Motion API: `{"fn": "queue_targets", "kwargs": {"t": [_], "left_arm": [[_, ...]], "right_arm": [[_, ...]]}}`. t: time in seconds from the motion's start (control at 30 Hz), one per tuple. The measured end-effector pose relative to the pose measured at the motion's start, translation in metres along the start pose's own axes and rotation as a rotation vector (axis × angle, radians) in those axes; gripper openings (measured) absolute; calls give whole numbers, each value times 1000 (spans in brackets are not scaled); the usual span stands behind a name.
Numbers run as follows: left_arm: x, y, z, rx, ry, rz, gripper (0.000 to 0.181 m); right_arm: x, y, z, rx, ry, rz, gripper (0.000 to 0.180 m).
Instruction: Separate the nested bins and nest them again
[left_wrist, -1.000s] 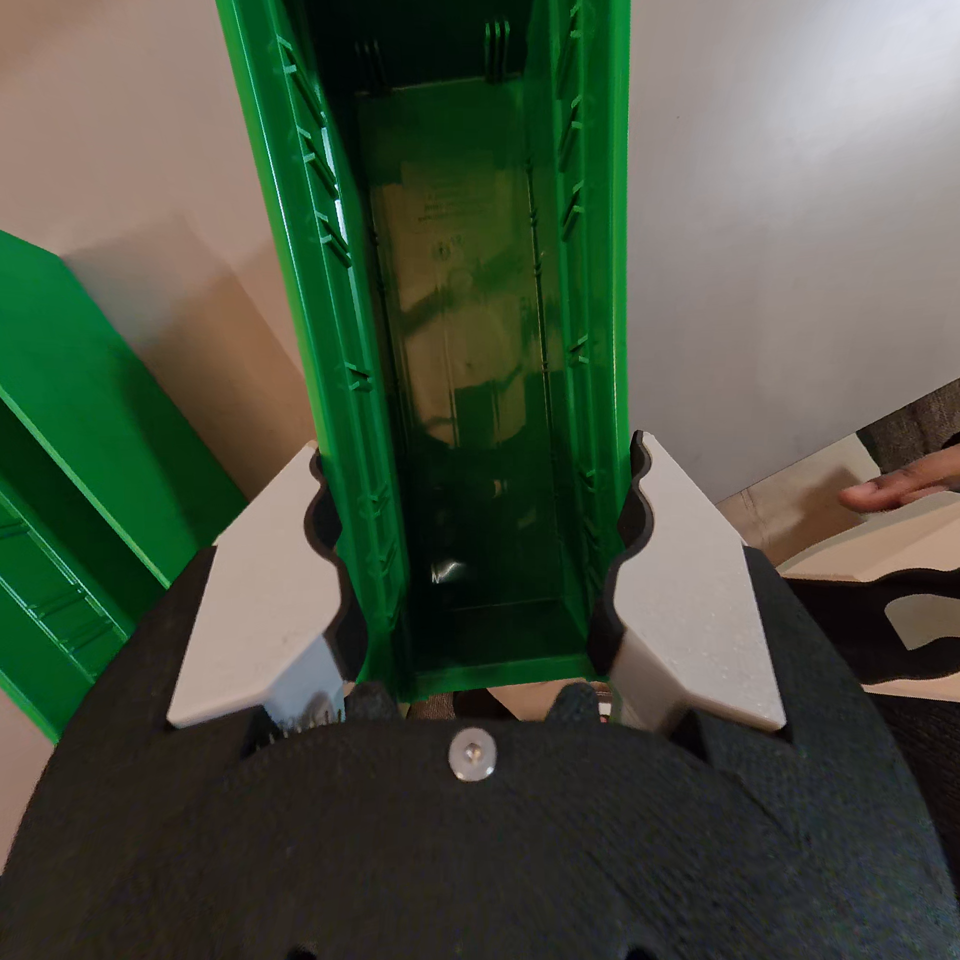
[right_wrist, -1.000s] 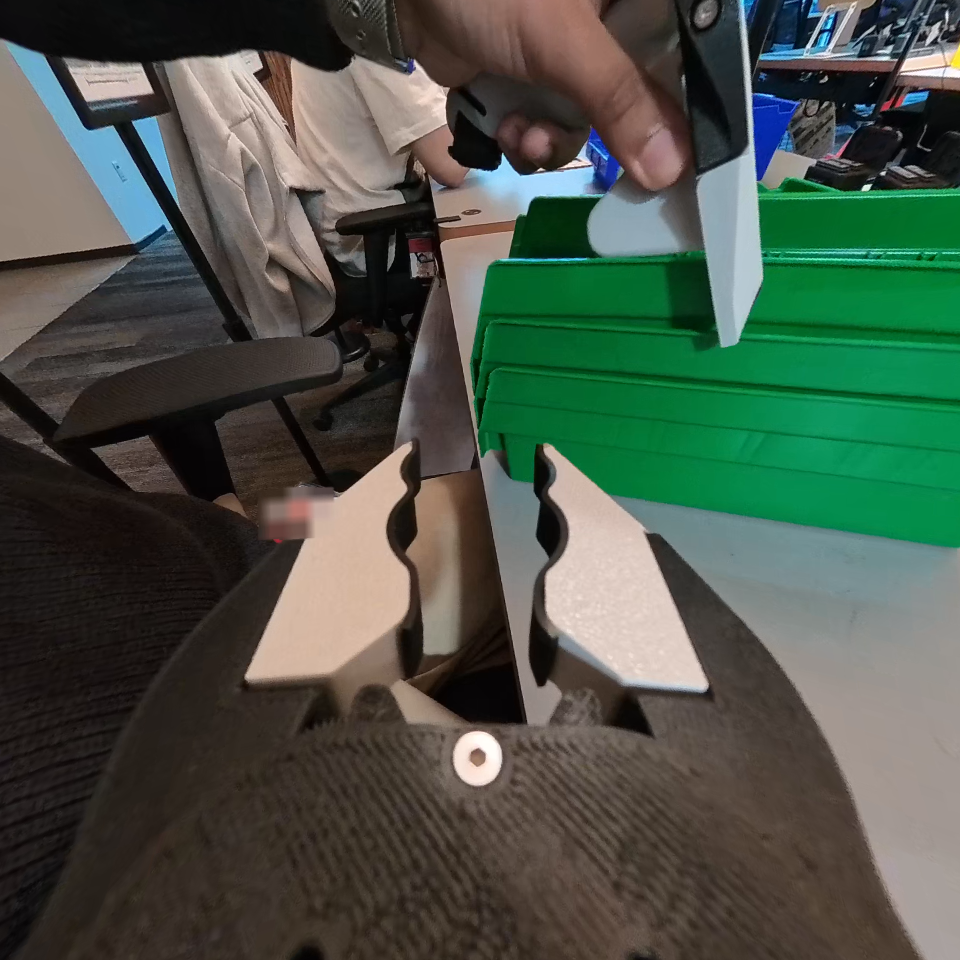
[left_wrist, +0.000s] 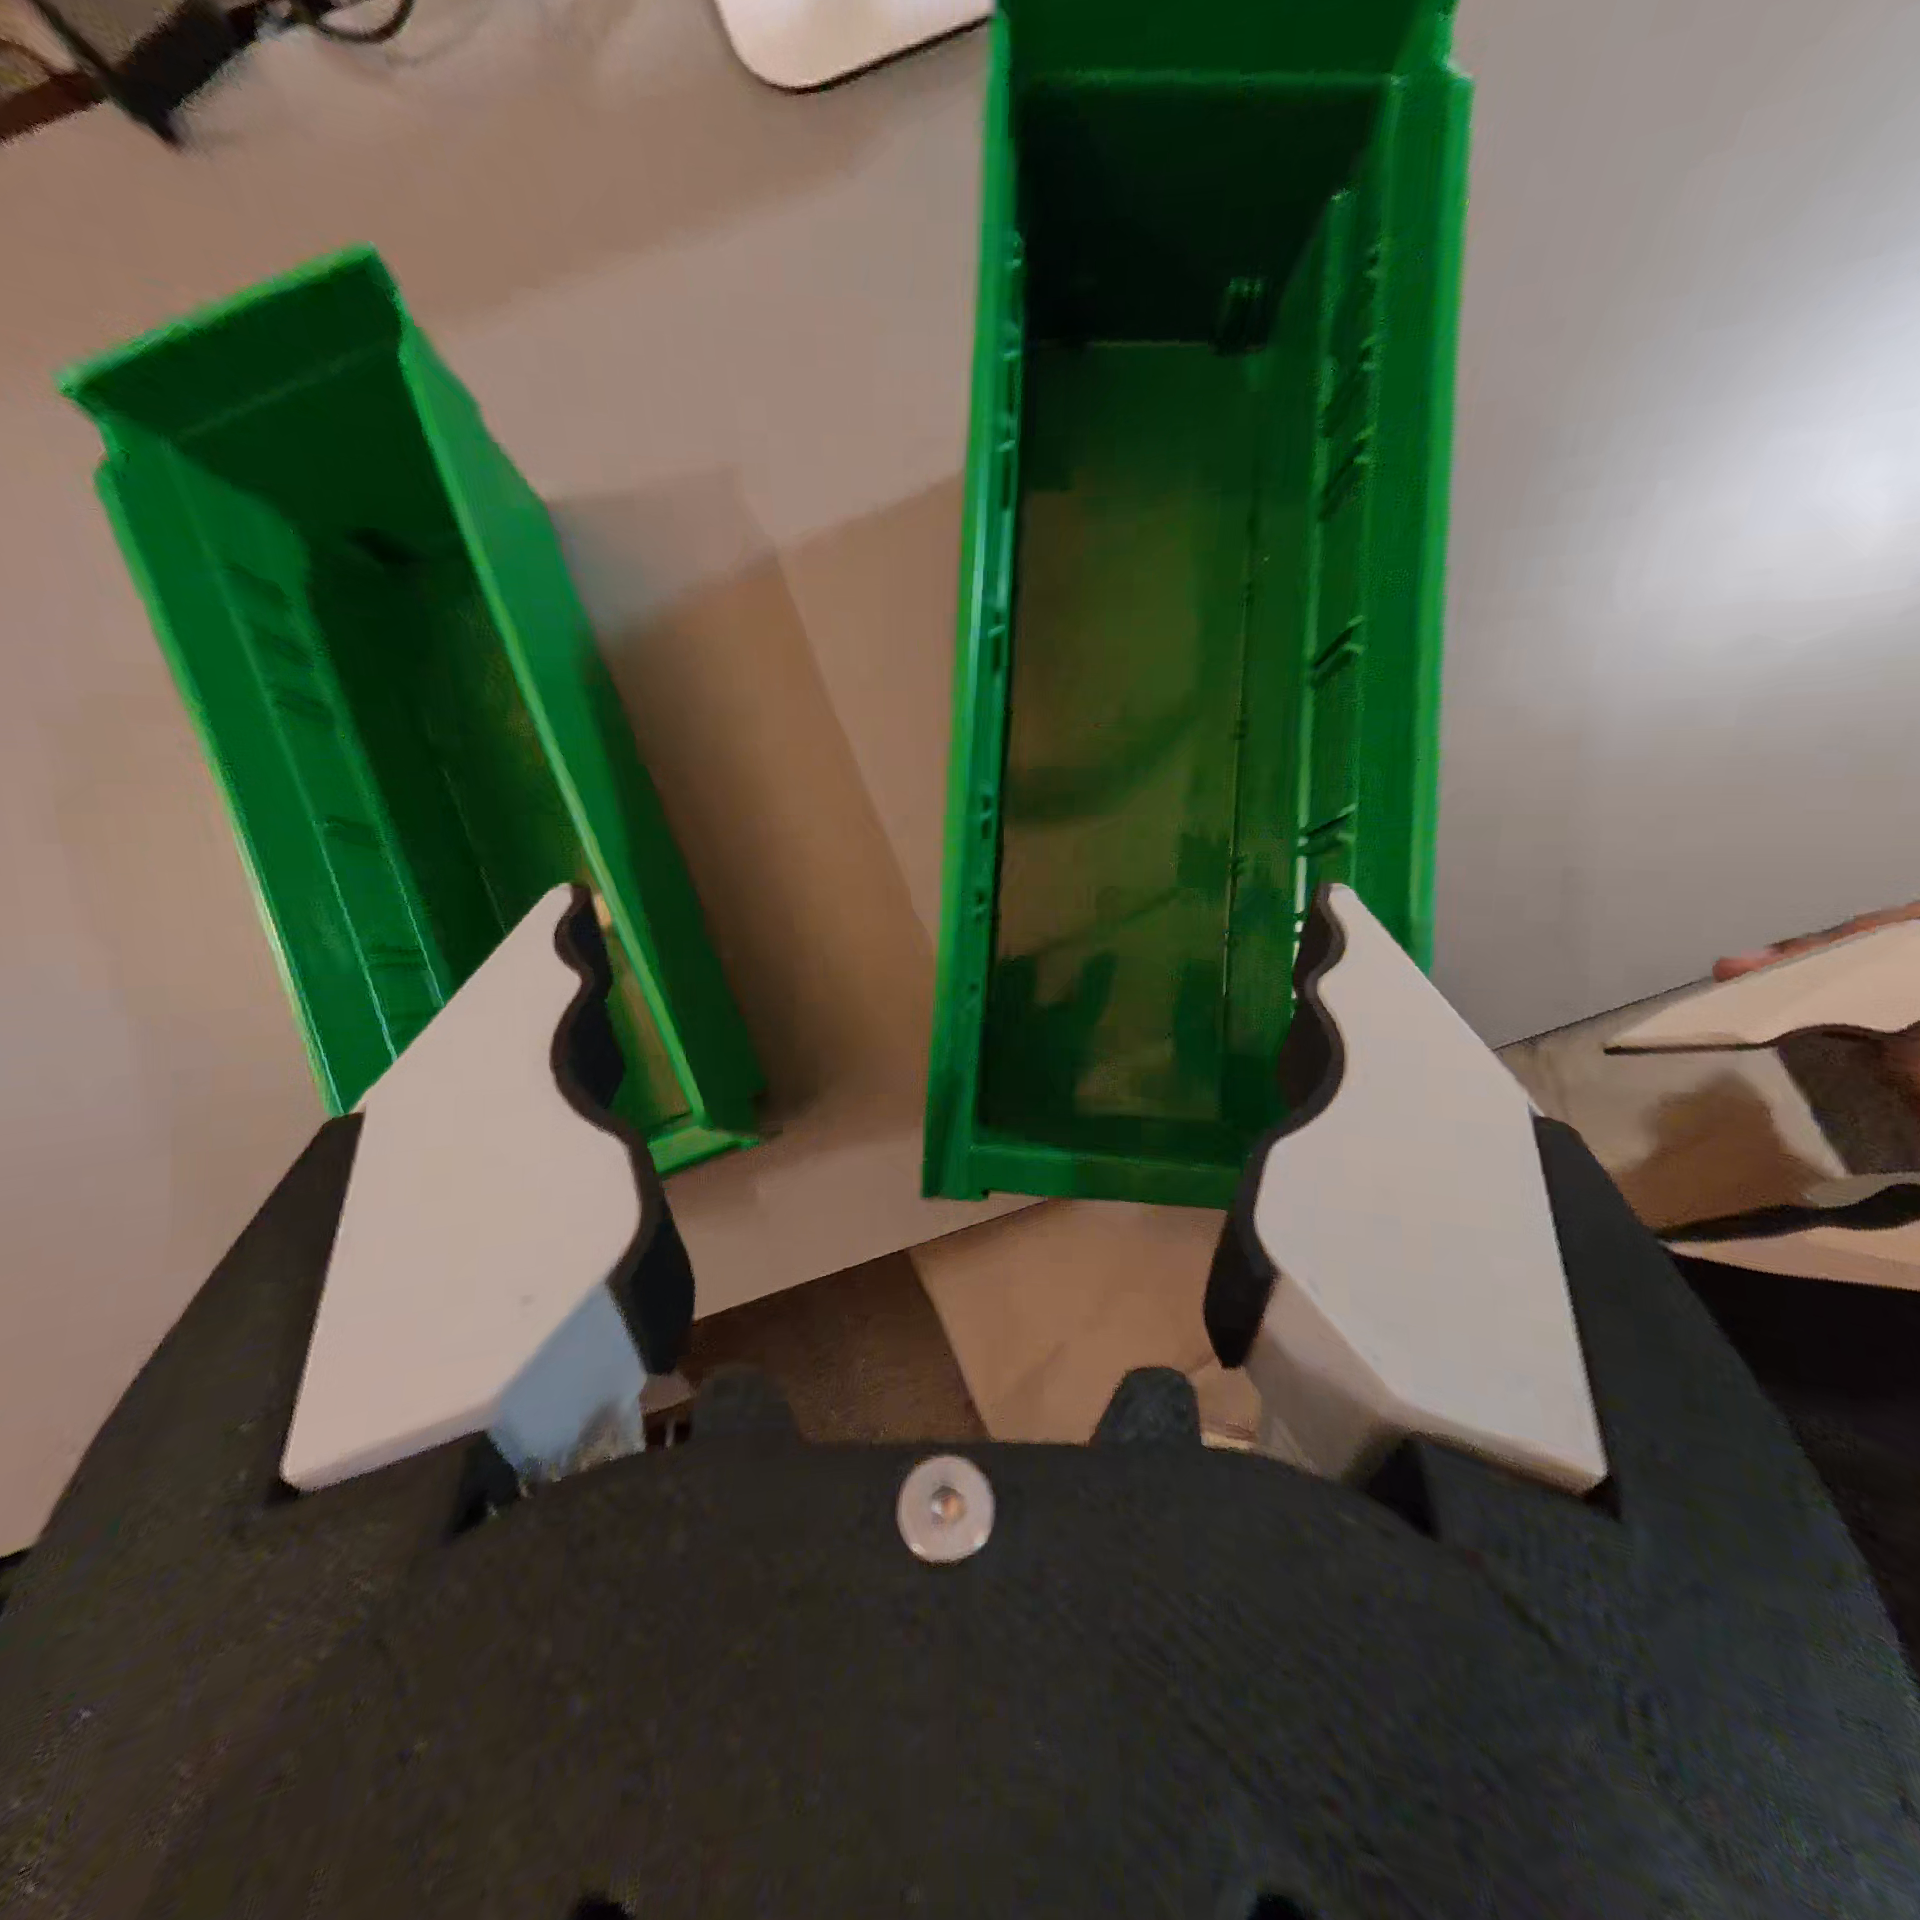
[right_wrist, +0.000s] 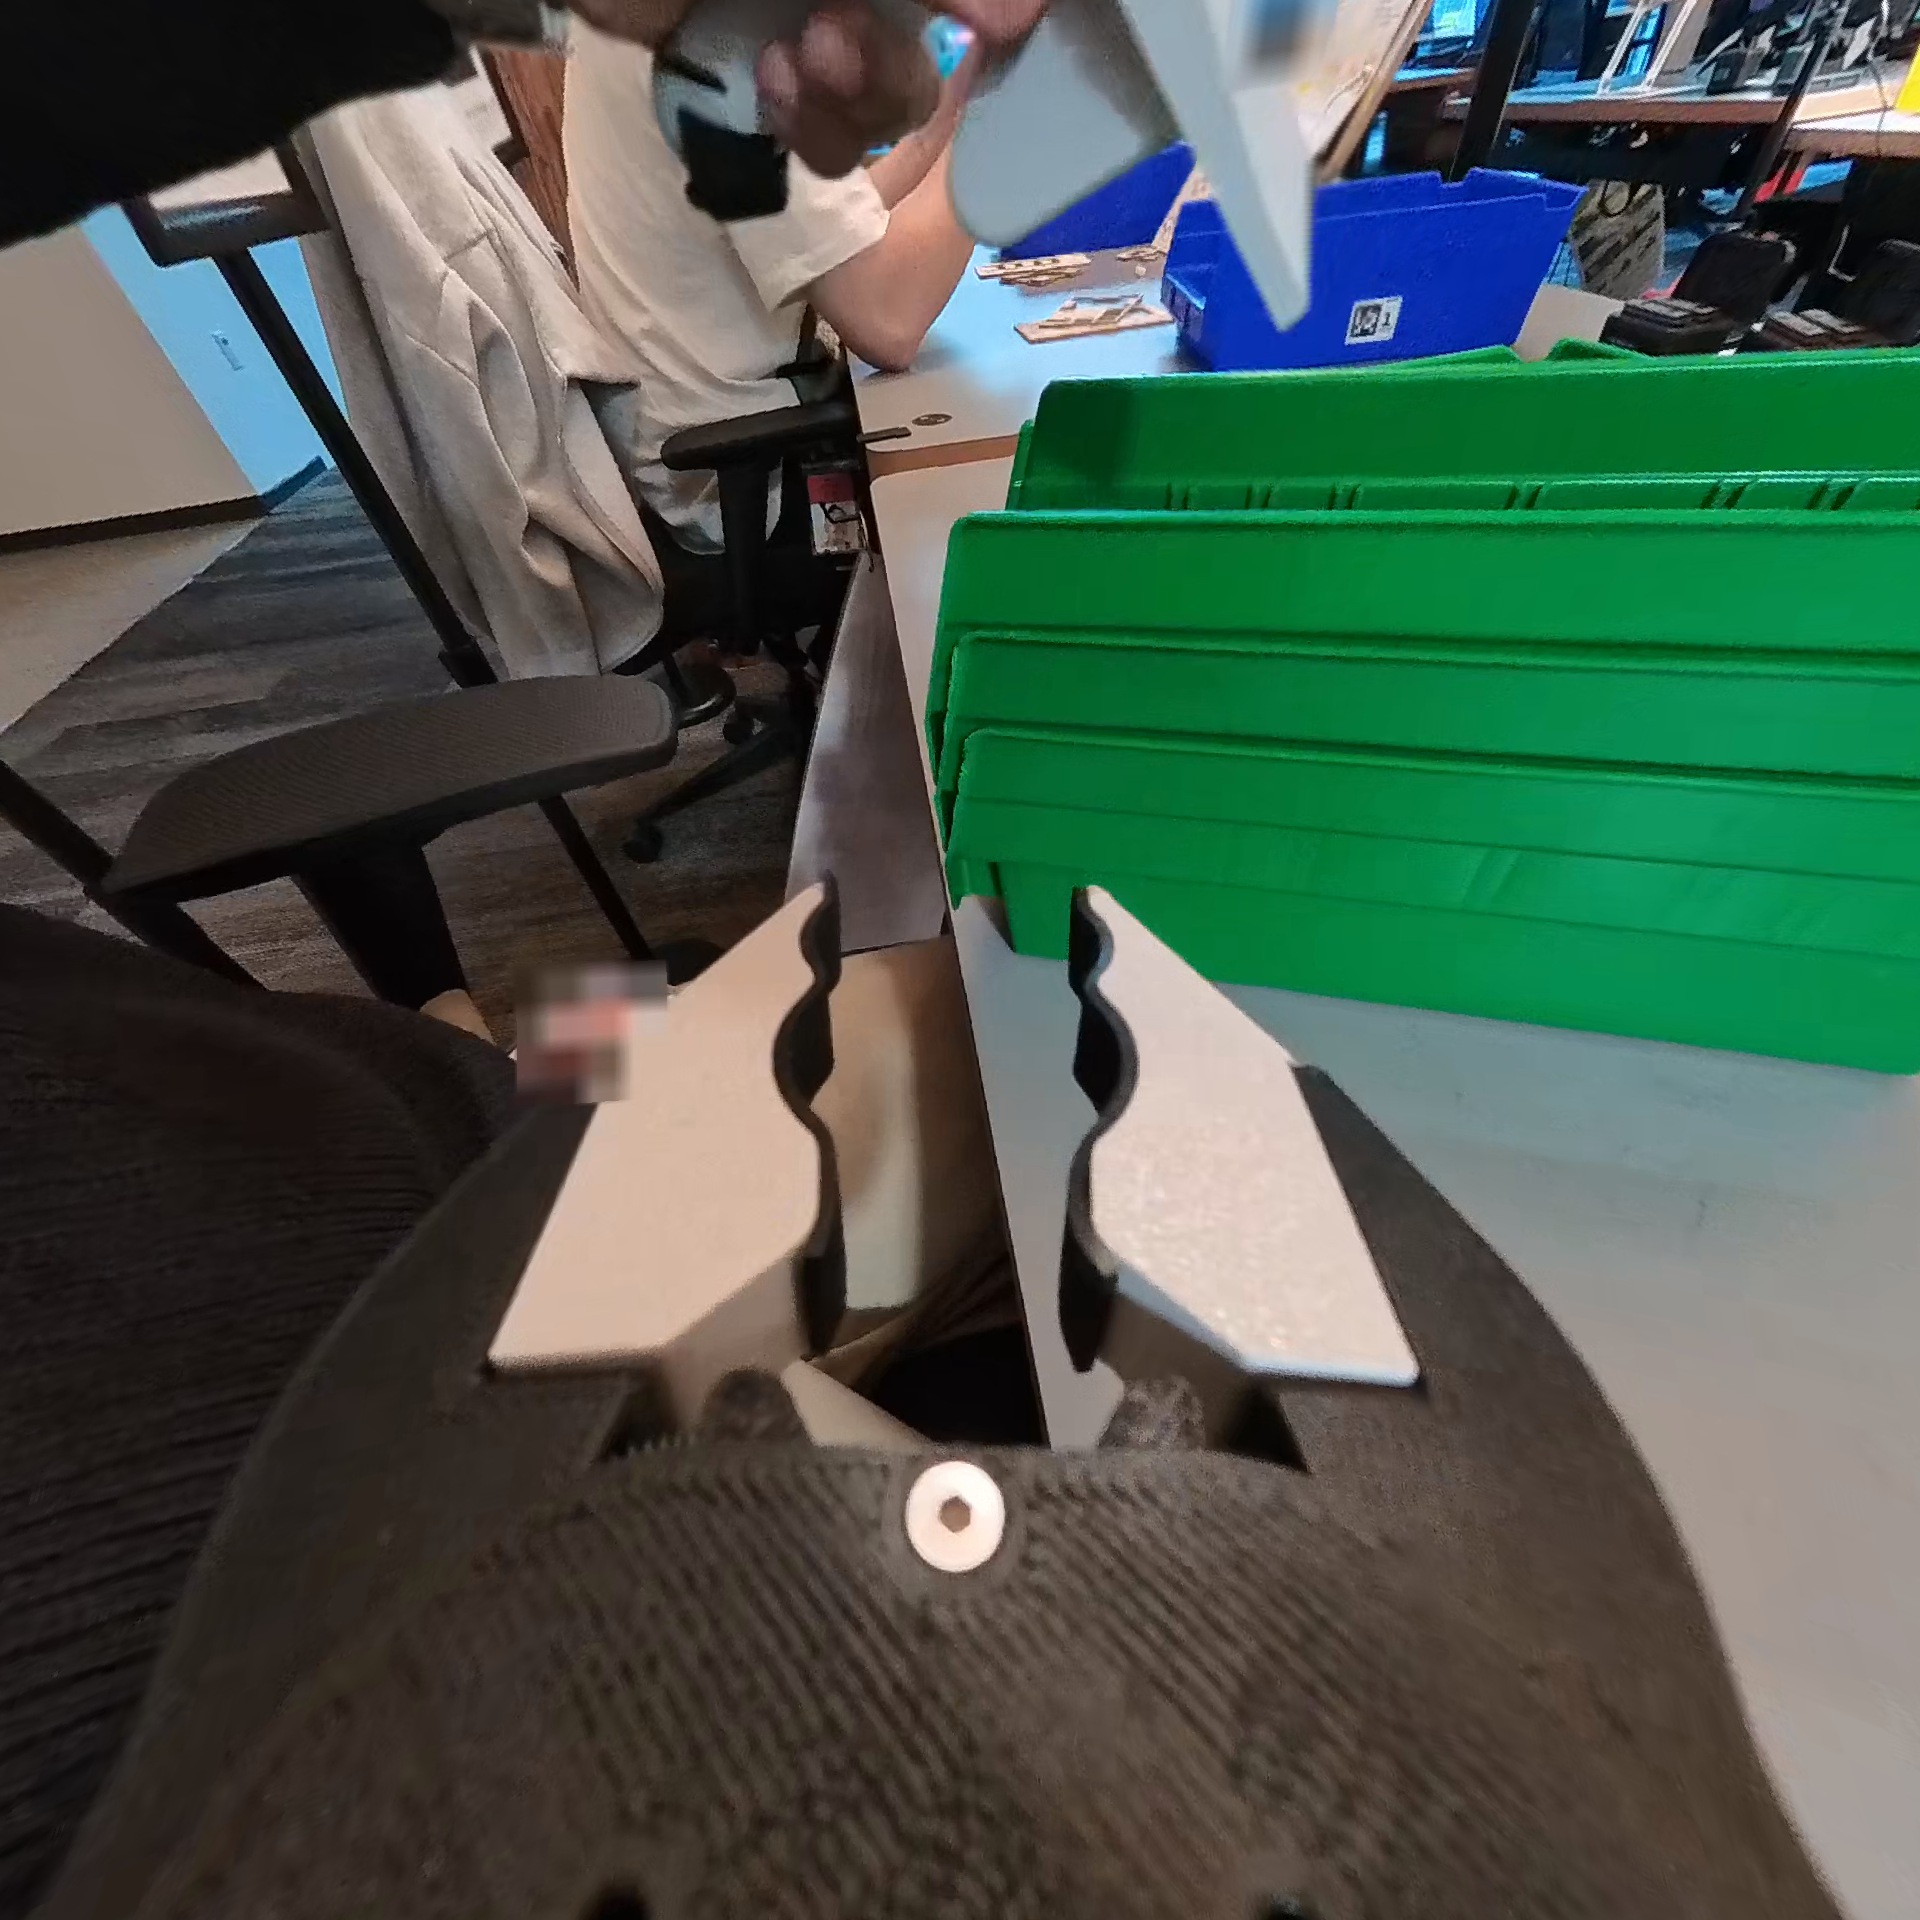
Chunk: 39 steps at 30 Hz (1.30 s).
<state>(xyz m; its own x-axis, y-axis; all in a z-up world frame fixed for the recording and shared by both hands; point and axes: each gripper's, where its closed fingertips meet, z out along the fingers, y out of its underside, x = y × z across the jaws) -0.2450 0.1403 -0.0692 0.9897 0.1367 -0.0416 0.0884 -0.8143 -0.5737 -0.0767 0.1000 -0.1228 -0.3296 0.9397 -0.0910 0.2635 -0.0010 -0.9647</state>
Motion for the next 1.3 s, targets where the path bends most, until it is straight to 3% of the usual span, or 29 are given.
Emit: {"fn": "queue_targets", "kwargs": {"t": [0.23, 0.43, 0.63, 0.77, 0.87, 1.03, 1.3], "left_arm": [[-4, 50, -8, 236, 171, -192, 113], [14, 74, 11, 348, 303, -233, 96], [58, 74, 25, 400, 393, -159, 76], [116, 76, 26, 400, 581, -109, 76], [147, 79, 35, 377, 673, -69, 77], [165, 77, 44, 406, 774, -35, 74], [182, 82, 47, 432, 828, 24, 78]], "right_arm": [[8, 10, 5, -13, 28, 11, 43], [15, 8, 8, 41, 64, 40, 47], [26, 6, 7, 76, 189, 84, 86], [31, 10, 1, 92, 262, 140, 106], [45, 12, -15, 134, 341, 204, 98], [78, 8, -48, 246, 441, 304, 60], [108, 9, -50, 106, 679, 178, 40]]}}
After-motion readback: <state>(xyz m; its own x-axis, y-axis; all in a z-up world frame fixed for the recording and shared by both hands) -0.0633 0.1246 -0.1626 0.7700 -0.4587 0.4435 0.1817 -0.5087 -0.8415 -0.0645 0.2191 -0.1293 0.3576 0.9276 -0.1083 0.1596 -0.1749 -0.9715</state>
